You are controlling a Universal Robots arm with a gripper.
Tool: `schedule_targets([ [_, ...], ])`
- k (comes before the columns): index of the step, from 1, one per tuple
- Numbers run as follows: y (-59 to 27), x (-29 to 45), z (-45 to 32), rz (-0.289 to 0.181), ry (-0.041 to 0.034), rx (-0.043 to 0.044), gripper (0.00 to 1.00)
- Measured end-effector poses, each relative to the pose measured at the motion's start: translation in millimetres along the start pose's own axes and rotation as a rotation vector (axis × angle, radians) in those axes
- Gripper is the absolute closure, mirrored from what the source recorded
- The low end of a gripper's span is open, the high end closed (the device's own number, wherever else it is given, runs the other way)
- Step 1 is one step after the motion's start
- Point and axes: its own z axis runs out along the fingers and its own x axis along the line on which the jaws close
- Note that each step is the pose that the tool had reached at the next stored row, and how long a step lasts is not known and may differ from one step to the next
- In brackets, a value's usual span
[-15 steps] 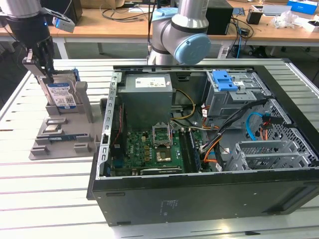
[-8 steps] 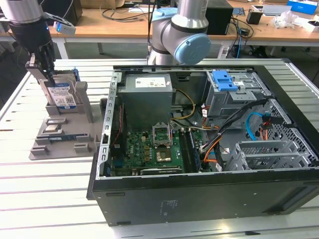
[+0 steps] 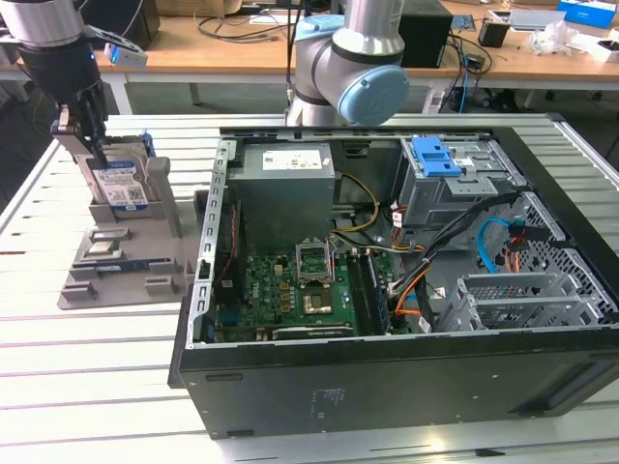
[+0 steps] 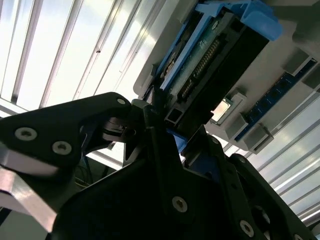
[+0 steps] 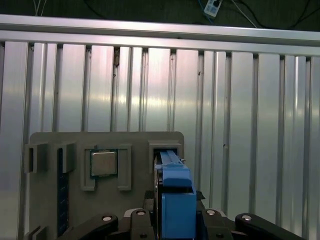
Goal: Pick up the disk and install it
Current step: 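Pick up the disk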
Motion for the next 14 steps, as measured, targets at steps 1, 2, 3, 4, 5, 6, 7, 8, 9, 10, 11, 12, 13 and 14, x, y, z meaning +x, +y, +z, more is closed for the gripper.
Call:
schedule_targets([
  [1, 0.0, 0.0, 0.1, 0.000, 0.0000, 0.0000, 0.63],
  [2, 0.0, 0.0, 0.2, 0.000, 0.0000, 0.0000, 0.63],
  [3, 0.0, 0.0, 0.2, 0.000, 0.0000, 0.0000, 0.63],
  [4, 0.0, 0.0, 0.3, 0.000, 0.0000, 0.0000, 0.63],
  [5, 0.0, -0.2, -0.8, 0.000, -0.0001, 0.0006, 0.63],
  [6, 0.2, -1.6, -7.5, 0.000, 0.0000, 0.0001, 0.63],
  [7, 0.4, -2.0, -13.6, 0.000, 0.0000, 0.0001, 0.63],
  [8, 0.6, -2.1, -17.6, 0.000, 0.0000, 0.0000, 0.63],
  [9, 0.7, -2.2, -18.9, 0.000, 0.0000, 0.0000, 0.63],
  [10, 0.7, -2.2, -20.1, 0.000, -0.0001, 0.0001, 0.63],
  [11, 0.8, -2.2, -21.9, 0.000, 0.0000, 0.0001, 0.63],
  [12, 0.8, -2.3, -23.3, 0.000, -0.0001, 0.0000, 0.63],
  [13, 0.9, -2.3, -24.7, 0.000, -0.0002, 0.0001, 0.63],
  [14, 0.9, -2.4, -26.2, 0.000, -0.0002, 0.0001, 0.63],
])
